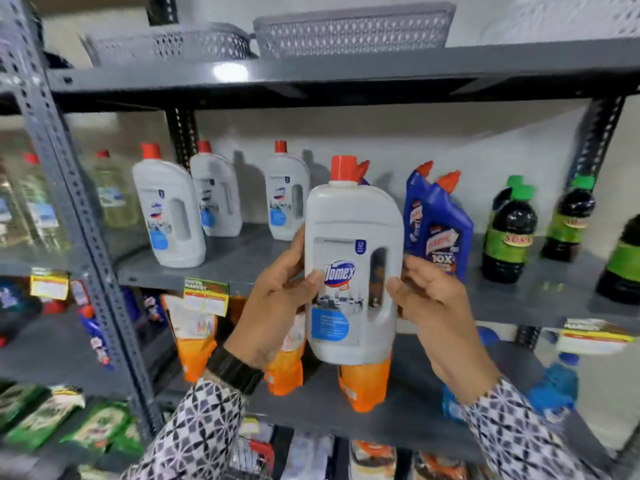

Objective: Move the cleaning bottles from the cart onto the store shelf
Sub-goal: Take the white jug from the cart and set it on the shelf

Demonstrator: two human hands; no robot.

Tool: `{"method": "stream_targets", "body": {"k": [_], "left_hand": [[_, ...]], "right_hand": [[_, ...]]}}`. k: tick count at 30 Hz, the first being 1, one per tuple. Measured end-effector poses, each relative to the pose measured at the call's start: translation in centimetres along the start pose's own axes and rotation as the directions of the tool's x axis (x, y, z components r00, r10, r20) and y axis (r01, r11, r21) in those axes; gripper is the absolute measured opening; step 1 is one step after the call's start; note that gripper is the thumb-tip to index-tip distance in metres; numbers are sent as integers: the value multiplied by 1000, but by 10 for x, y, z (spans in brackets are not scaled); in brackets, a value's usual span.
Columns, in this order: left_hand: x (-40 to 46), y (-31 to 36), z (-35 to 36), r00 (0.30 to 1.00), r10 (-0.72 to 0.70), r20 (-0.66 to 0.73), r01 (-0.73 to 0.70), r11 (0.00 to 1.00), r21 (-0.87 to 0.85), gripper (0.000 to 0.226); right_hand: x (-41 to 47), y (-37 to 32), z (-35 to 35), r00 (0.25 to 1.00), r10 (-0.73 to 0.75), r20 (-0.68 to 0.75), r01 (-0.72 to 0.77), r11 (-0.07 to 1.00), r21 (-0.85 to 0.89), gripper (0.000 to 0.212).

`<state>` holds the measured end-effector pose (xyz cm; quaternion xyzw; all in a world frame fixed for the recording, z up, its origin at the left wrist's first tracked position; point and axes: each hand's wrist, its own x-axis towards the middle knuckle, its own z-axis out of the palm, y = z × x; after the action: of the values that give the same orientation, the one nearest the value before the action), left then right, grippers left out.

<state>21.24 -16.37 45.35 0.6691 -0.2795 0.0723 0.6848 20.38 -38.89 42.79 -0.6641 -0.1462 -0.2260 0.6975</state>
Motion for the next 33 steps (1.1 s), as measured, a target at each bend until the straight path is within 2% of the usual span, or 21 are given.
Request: {"method": "stream_targets", "body": {"k": [5,7,11,15,18,20,22,27,33], "left_hand": [[71,-30,-70,995,-34,-92,38,998,48,65],[98,-38,-94,992,-52,-115,56,998,32,66],[132,-56,-128,994,-39,-105,41,999,13,67],[141,-75,-148,997,-11,-76,12,1000,10,66],[135,-89,-166,997,-56,-53,60,996,72,70],[130,-99,-176,994,-109,1,107,981,162,78],[130,-105,-182,983,-171,61,150,954,259,76],[138,-104,-199,980,-192,46,158,902,401,58],[135,-118,-218,974,-223,27,193,891,411,70]], "right_hand": [[72,39,74,999,-28,-34,27,999,-43,35],[101,53,99,997,-29,-72,23,997,-71,30],[135,70,127,997,-19,-74,9,991,-134,36],[149,83,137,997,-23,-73,10,987,-163,30],[142,96,134,1000,12,-14,-14,980,-200,48],[130,108,132,996,85,36,-71,955,-287,67],[127,116,133,991,130,34,-109,923,-368,75],[153,119,153,977,183,111,-120,897,-426,60],[161,128,165,973,189,131,-100,861,-499,50]]}}
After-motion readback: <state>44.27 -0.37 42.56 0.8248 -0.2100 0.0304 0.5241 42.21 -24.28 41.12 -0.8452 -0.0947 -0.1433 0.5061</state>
